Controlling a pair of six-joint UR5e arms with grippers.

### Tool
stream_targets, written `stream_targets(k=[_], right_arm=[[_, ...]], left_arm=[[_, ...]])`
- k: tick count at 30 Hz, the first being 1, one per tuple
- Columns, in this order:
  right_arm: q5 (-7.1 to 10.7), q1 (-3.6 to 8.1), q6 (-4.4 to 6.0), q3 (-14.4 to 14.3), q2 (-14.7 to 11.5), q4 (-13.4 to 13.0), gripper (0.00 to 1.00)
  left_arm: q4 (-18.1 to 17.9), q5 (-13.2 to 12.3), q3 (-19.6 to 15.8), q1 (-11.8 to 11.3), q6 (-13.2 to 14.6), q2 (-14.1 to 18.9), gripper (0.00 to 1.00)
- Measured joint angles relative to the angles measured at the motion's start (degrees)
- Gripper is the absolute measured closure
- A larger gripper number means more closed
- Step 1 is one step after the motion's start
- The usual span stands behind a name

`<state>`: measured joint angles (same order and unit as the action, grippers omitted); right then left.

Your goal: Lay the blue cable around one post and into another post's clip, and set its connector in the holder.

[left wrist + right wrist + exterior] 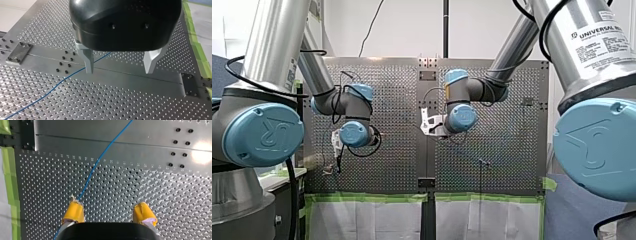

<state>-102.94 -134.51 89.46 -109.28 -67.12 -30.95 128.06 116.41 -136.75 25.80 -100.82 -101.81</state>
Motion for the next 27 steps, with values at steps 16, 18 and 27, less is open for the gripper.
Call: stream_targets(k=[16,18,27], right_arm=[[1.51,-1.43,-0.67,-2.28,0.08,-3.11,0.01],[1.5,-1.62,-0.8,-2.37,0.09,-3.38,0.01],[1.51,-2.35,-1.37,-2.39,0.09,-4.18,0.01]], left_arm=[[-0.61,-0.24,0.12,-0.19,-0.59,-0.02,0.0],[-0.57,-0.14,0.12,-0.24,-0.6,-0.01,0.0],[-0.08,0.54,0.11,-0.37,-1.38,-0.01,0.0]])
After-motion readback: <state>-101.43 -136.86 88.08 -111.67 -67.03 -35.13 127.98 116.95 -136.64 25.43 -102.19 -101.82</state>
